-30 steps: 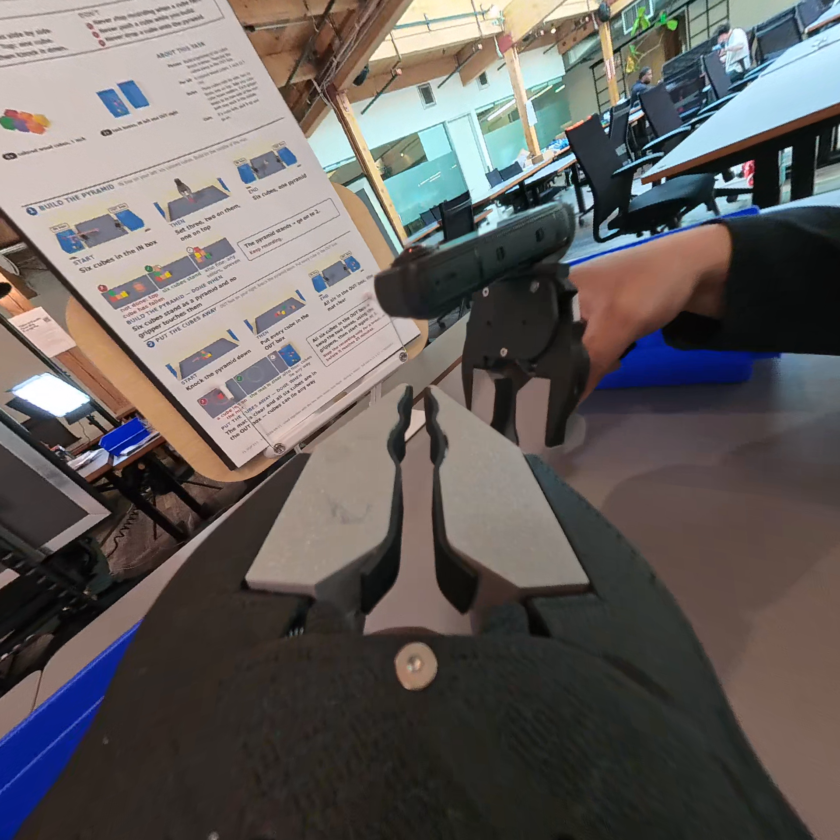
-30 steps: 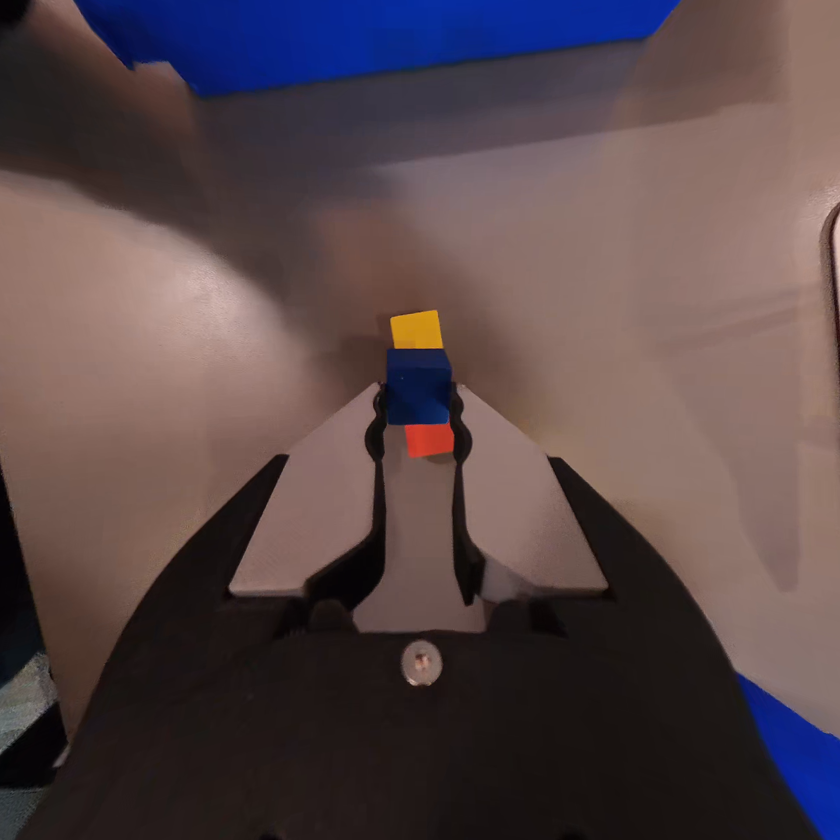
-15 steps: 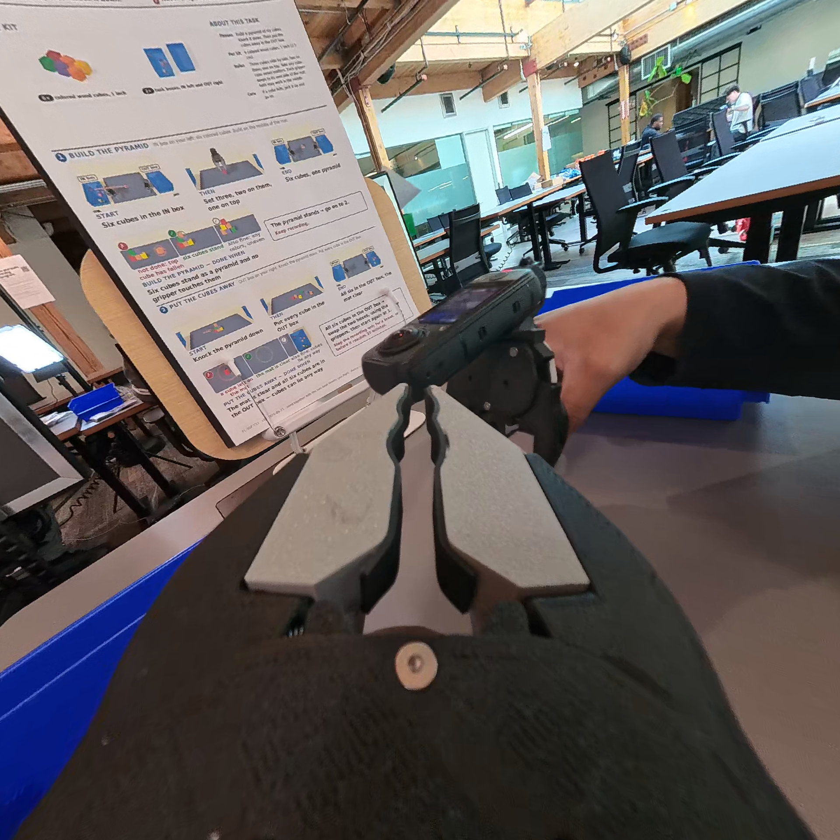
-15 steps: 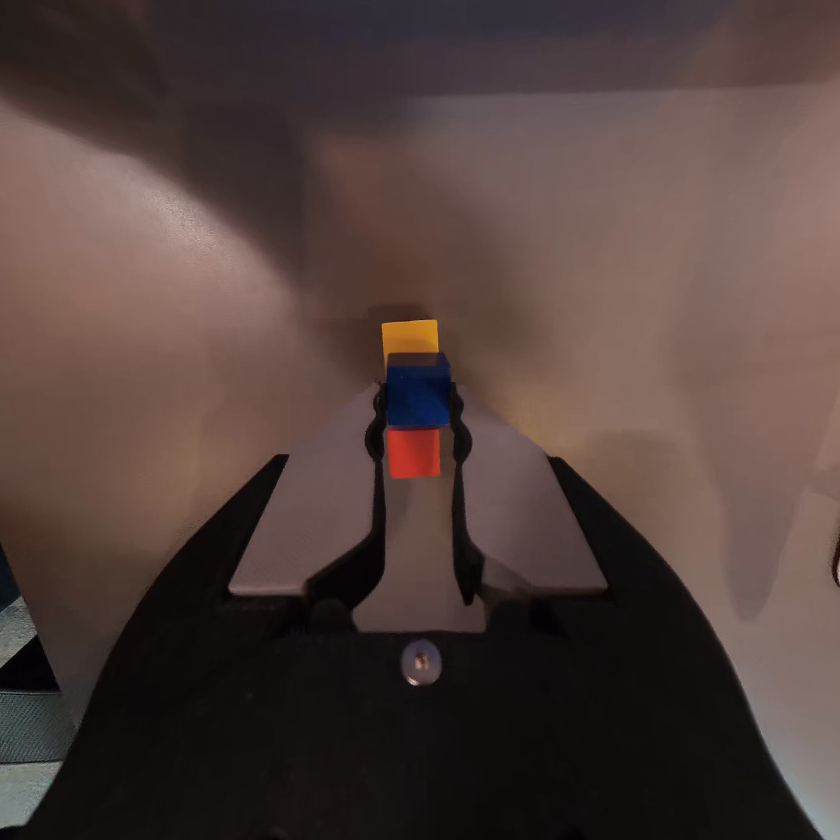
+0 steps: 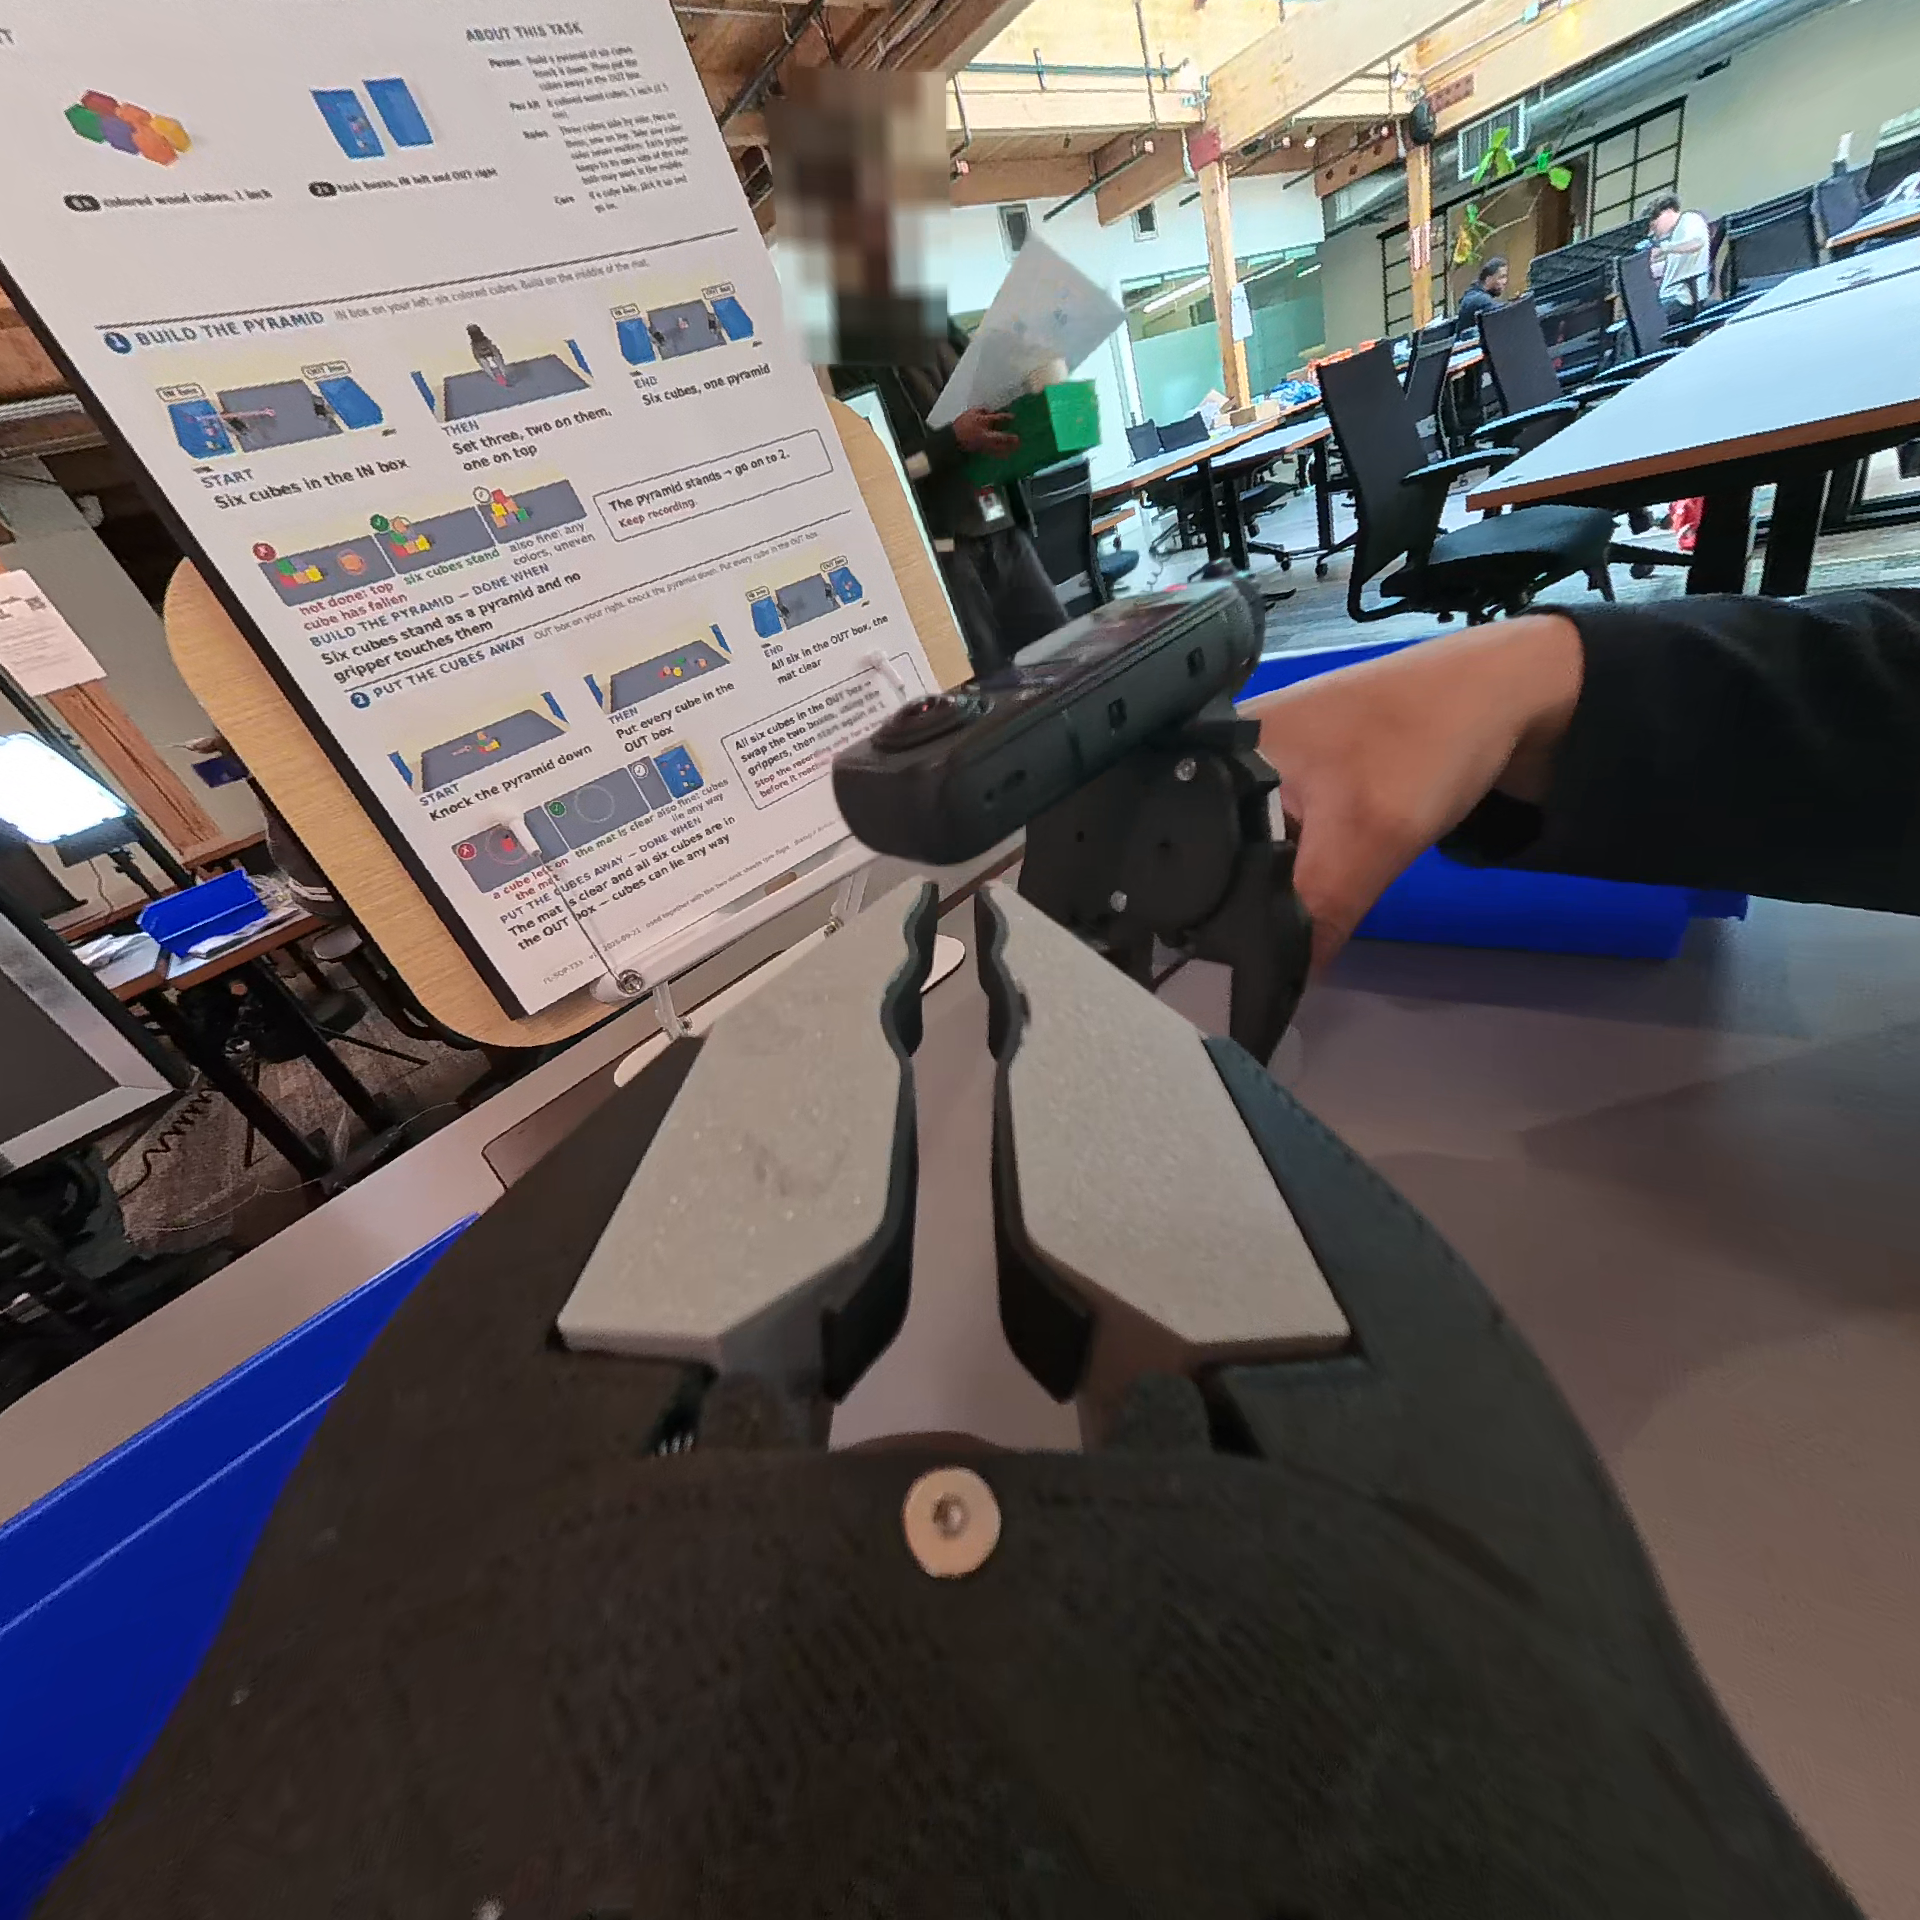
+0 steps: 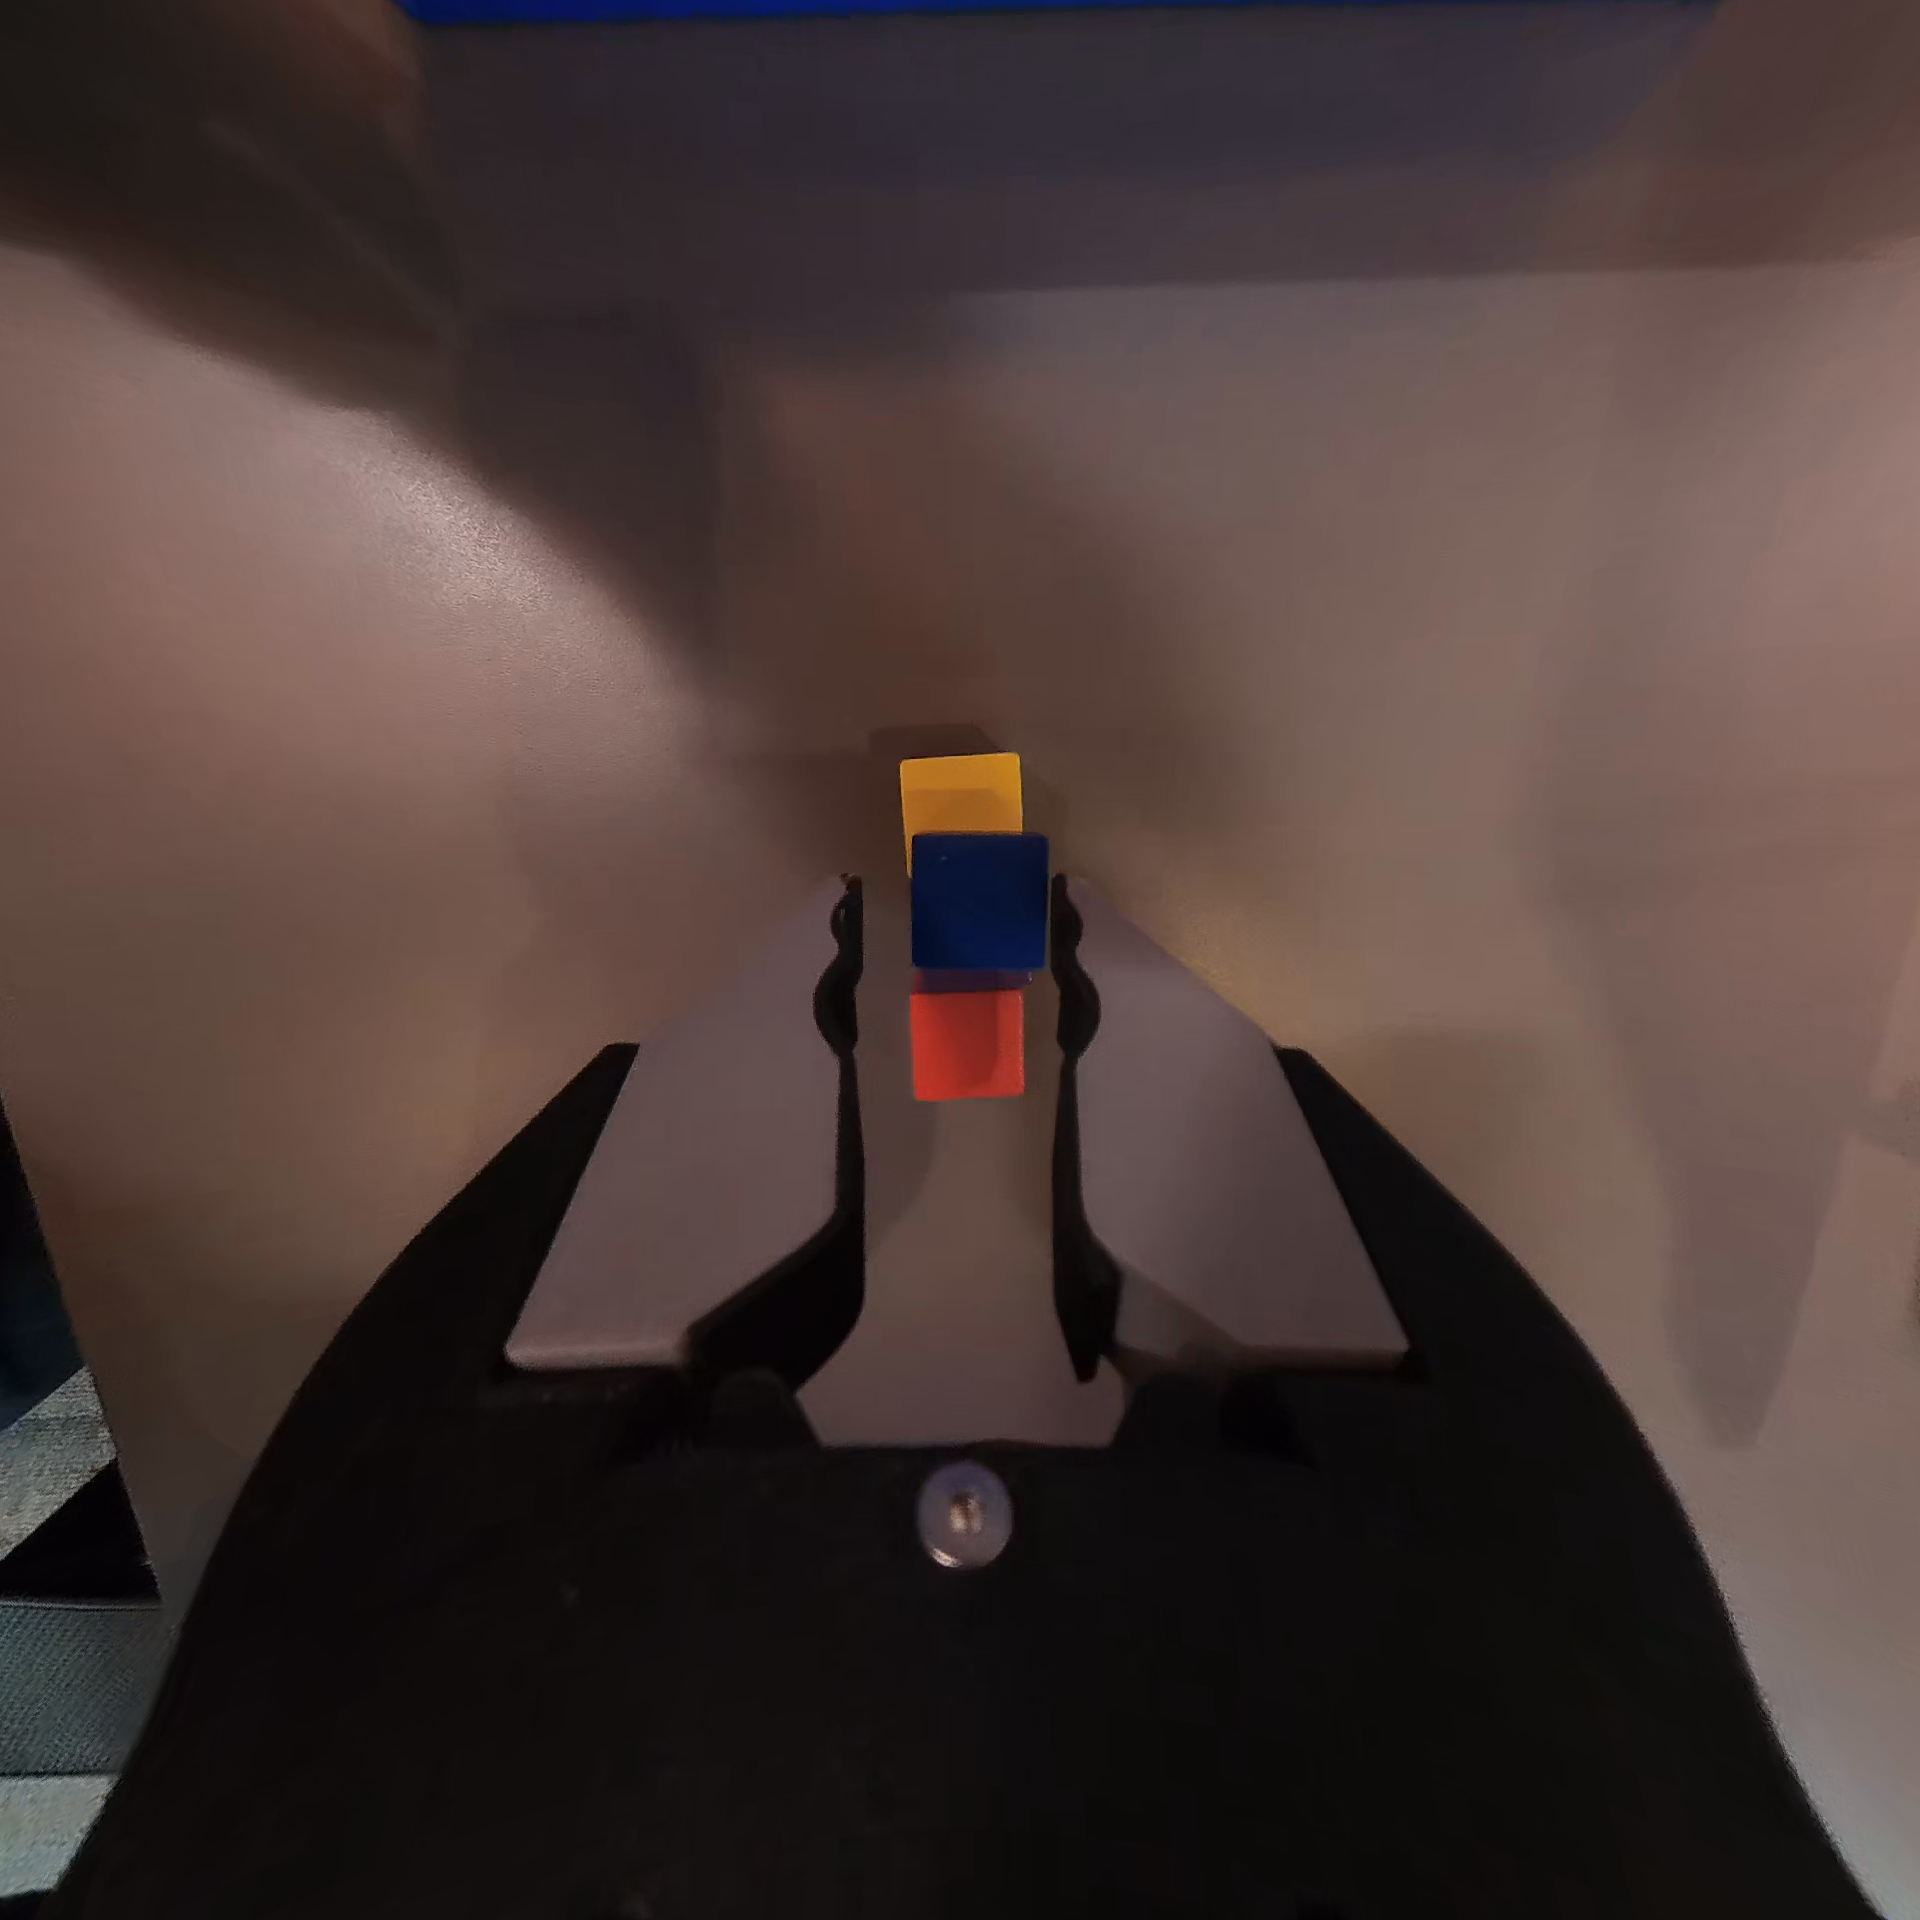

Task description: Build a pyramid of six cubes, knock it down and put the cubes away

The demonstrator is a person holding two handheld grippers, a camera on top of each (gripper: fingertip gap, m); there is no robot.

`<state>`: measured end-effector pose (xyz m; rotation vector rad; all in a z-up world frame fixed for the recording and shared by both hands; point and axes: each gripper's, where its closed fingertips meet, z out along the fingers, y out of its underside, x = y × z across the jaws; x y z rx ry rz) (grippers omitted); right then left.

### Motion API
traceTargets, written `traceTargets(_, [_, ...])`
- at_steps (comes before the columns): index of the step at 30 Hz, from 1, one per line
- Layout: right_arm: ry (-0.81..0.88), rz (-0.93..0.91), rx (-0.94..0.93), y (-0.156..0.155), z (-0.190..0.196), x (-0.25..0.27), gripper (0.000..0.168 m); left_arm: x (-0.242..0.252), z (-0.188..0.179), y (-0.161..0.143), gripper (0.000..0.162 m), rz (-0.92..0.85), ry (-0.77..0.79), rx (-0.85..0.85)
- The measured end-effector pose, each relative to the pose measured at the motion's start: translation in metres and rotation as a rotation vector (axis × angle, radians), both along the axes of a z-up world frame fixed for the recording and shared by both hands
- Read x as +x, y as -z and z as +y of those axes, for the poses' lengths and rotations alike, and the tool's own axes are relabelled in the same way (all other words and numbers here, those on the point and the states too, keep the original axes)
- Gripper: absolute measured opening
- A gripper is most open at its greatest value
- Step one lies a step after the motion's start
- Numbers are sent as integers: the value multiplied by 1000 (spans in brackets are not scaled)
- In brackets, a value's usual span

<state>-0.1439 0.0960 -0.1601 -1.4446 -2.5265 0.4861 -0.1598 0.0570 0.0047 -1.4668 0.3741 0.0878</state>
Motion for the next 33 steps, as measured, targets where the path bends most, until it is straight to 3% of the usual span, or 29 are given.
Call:
traceTargets(5, [59, 113, -28, -18, 5, -1, 36, 0, 1, 2, 6, 2, 0, -8])
traceTargets(10, [226, 390, -154, -43, 12, -5, 39, 0, 1, 2, 10, -9, -1, -14])
traceTargets(14, [339, 594, -107, -43, 38, 7, 37, -7, 1, 0, 22, -43, -19, -14])
traceTargets(20, [468, 627, -197, -25, 59, 31, 36, -94, -31, -33, 44, -232, -177, 82])
traceTargets(23, [493, 620, -190, -14, 66, 41, 36, -123, -51, -32, 42, -343, -76, -1])
traceTargets(26, [500, 630, -157, -11, 72, 44, 36, -143, -63, 2, 42, -385, -30, -231])
traceTargets(29, [495, 645, -161, -13, 72, 41, 36, -172, -61, 59, 42, -356, -119, -435])
traceTargets(33, [465, 663, -122, -13, 70, 40, 35, -165, -56, 129, 50, -287, -155, -780])
